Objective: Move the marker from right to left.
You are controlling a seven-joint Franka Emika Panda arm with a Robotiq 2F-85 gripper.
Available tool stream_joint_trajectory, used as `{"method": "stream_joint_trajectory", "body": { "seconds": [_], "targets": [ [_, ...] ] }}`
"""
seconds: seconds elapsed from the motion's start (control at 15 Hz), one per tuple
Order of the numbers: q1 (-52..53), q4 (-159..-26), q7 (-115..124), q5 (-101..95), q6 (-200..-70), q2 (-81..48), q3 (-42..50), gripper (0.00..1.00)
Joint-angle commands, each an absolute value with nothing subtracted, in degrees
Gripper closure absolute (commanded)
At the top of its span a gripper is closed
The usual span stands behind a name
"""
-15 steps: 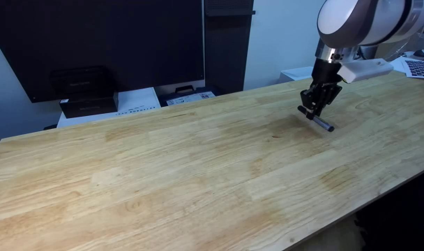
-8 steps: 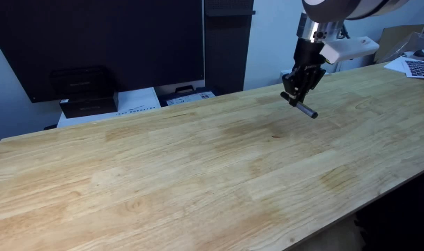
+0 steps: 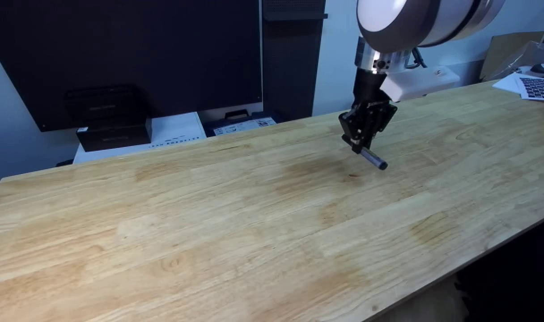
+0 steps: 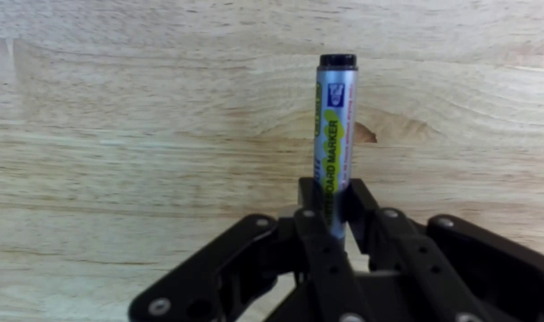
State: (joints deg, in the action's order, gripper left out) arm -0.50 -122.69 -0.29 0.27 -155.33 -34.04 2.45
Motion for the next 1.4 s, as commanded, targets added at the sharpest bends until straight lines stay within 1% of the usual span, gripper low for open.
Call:
{"method": "stream_joint_trajectory", "body": {
  "seconds": [0.0,0.67,0.73,0.8,0.87,1.13,1.33],
  "targets": [
    [0.0,-120.0,2.4,0.9,-154.6,-37.3,2.2,0.95],
    [0.2,-117.9,2.1,1.2,-156.3,-41.1,2.2,0.95],
    [0.2,-117.9,2.0,1.1,-156.2,-41.1,2.2,0.54],
    [0.1,-118.0,1.9,1.2,-156.3,-40.9,2.1,0.53],
    [0.0,-118.1,1.9,1.3,-156.4,-40.8,2.0,0.47],
    [-0.1,-119.4,1.7,1.5,-156.7,-38.9,1.7,0.19],
    [0.2,-120.6,1.9,1.3,-156.9,-36.7,2.0,0.01]
  ]
}}
